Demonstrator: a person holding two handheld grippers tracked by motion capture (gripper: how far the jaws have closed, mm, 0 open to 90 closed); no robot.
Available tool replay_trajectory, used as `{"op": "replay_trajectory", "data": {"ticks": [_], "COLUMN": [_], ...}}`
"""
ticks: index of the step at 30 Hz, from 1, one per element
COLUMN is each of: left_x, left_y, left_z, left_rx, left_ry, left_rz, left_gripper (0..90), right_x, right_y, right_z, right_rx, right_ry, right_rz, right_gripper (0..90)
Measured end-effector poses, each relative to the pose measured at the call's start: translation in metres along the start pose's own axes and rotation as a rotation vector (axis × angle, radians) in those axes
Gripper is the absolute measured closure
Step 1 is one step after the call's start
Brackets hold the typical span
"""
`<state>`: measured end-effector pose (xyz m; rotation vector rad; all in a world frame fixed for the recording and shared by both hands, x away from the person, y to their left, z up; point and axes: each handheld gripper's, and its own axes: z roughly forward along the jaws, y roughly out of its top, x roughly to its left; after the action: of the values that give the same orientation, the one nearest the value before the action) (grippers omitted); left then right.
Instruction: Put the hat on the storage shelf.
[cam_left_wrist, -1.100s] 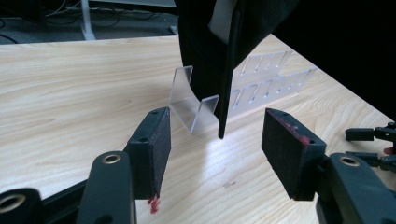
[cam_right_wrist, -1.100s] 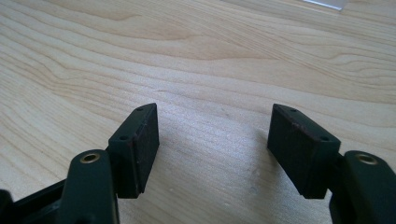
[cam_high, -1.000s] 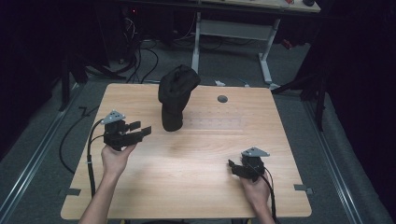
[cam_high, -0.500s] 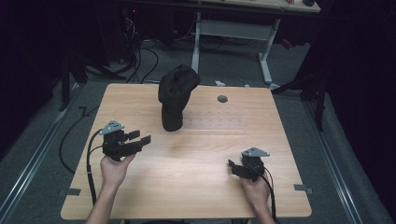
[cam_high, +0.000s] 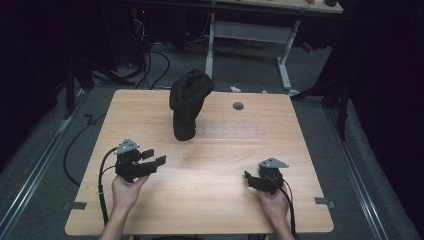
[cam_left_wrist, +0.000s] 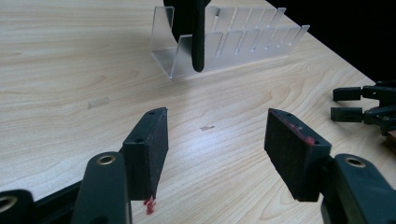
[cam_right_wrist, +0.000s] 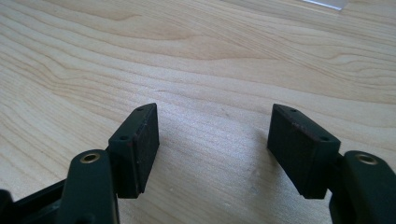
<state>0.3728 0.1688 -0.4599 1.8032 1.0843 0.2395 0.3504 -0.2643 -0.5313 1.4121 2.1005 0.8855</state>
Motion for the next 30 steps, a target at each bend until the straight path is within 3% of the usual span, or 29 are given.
{"op": "replay_trajectory", "data": {"ticks": [20,30], "left_x": [-0.002,-0.001], "left_y": [-0.033,-0.044], "left_z": [0.024,0.037], "left_rx": [0.083,0.119], "left_ry": [0.032,0.107], "left_rz": [0.013,0.045], "left_gripper": [40.0,38.0], "right_x": [0.0,0.0], "right_y": [0.0,0.0], "right_z": [0.0,0.0], "right_rx": [0.0,0.0], "right_ry": [0.0,0.0], "right_rz": [0.001,0.001], "right_gripper": [34.0,34.0]}}
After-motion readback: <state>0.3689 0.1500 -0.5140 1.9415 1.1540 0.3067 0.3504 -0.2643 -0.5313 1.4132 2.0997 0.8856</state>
